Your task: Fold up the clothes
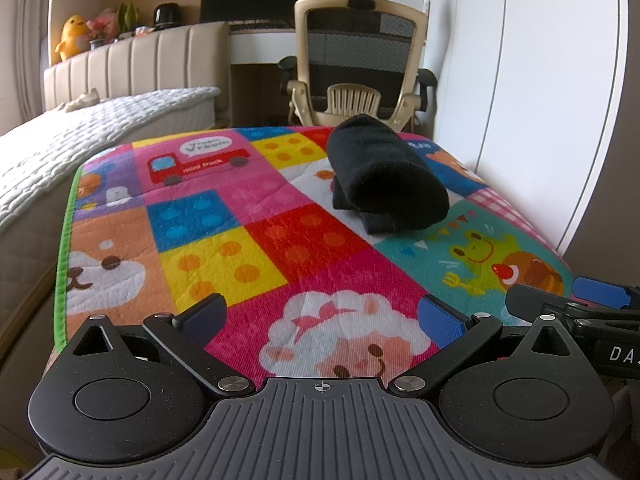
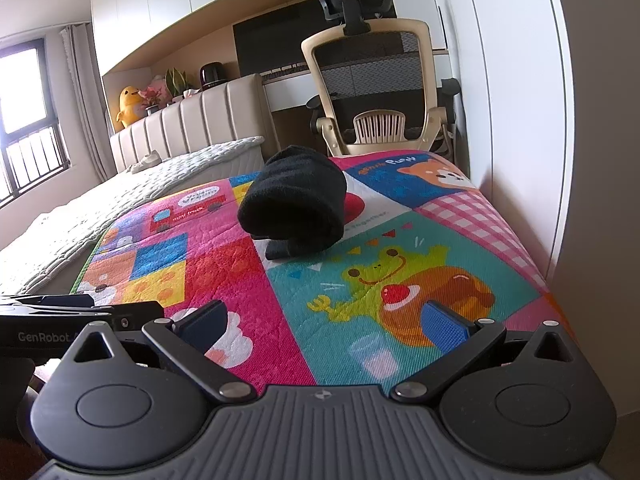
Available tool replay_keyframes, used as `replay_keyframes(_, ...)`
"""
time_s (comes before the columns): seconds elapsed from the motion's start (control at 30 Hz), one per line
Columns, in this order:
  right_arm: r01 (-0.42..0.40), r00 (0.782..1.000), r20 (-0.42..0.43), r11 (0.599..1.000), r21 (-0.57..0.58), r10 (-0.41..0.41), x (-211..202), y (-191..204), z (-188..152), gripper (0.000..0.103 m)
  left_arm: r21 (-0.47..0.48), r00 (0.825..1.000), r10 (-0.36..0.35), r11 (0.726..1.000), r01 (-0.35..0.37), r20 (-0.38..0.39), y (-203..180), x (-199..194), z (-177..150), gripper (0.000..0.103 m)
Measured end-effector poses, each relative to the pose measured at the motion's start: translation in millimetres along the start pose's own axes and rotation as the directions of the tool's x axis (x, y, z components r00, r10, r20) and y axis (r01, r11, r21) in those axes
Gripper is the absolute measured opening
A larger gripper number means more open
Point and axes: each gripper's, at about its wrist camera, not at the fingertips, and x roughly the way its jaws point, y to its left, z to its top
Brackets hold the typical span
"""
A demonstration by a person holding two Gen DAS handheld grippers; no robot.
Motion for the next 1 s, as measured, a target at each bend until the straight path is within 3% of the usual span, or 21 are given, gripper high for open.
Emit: replay_keyframes(1.0,0.007,1.000,-0.020,1.000,0.001,-0.007,3.0,0.5,-1.2,0.103,-0.010,1.000,-0.005,1.000,0.005,-0.006,0.2,2.3,-0.5,0.103)
